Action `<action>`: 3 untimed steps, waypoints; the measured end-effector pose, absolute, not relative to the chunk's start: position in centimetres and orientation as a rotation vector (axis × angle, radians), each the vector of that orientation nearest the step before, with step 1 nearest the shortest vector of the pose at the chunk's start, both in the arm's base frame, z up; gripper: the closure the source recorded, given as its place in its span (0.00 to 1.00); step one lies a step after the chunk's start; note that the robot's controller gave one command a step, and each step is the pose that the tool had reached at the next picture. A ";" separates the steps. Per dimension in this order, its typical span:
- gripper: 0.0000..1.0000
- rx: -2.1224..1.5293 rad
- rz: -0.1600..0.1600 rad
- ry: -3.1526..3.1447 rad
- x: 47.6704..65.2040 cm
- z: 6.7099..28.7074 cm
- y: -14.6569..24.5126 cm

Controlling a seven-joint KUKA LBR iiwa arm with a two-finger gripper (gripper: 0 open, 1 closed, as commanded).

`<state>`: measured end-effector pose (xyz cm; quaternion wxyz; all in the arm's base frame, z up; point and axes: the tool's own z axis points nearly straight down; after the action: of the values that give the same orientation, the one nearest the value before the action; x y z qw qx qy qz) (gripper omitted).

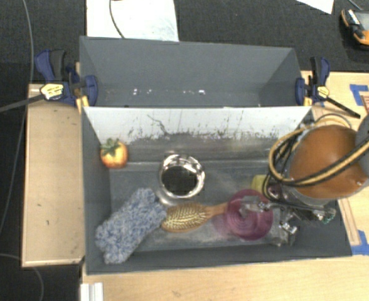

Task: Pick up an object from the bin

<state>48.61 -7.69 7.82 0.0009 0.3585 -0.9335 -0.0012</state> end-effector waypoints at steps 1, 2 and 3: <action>1.00 1.141 -0.005 -2.927 50.7 8.0 -10.4; 1.00 1.140 -0.005 -2.928 50.7 8.0 -10.4; 1.00 1.142 -0.001 -2.933 50.9 12.6 -10.7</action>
Offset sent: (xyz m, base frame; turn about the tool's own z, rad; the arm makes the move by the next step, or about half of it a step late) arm 0.0000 0.0000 0.0000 0.0000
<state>50.94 -10.73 12.56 -0.0030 0.3627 -0.9319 -0.0004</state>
